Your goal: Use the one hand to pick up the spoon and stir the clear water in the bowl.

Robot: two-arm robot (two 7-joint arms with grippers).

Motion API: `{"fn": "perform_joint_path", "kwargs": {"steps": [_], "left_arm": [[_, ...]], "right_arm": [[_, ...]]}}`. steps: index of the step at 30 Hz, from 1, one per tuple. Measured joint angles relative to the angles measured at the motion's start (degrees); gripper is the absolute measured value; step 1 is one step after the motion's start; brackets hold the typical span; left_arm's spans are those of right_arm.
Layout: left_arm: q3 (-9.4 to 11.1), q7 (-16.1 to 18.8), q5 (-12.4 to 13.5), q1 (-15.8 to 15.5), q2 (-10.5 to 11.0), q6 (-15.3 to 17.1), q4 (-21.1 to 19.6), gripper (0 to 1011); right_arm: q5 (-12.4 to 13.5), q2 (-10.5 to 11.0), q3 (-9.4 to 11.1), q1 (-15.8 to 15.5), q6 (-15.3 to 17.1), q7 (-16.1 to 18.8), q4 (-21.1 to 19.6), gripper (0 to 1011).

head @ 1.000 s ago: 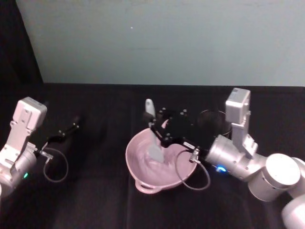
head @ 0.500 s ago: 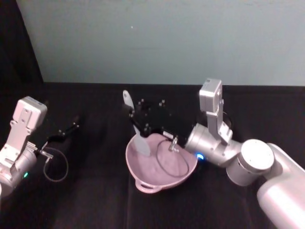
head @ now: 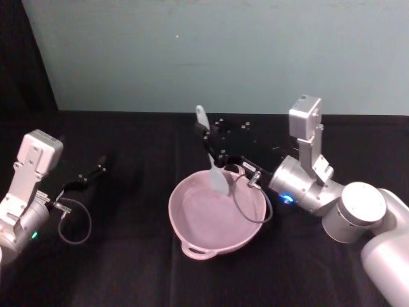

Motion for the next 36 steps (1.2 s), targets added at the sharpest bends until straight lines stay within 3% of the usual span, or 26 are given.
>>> {"fn": "perform_joint_path", "kwargs": {"steps": [10, 19, 29, 36], "left_arm": [[0.0, 0.0, 0.0, 0.0, 0.0, 0.0, 0.0, 1005], [0.0, 0.0, 0.0, 0.0, 0.0, 0.0, 0.0, 1005], [0.0, 0.0, 0.0, 0.0, 0.0, 0.0, 0.0, 1005], [0.0, 0.0, 0.0, 0.0, 0.0, 0.0, 0.0, 1005]], "right_arm": [[-0.2, 3.3, 1.9, -4.7, 2.5, -1.4, -6.4, 126], [1.2, 3.9, 0.9, -8.0, 3.5, 0.3, -10.8, 126], [1.6, 0.7, -1.6, -4.9, 1.7, 2.6, -7.0, 126], [1.4, -0.9, -1.6, -2.0, 0.4, 2.6, -2.5, 126]]}}
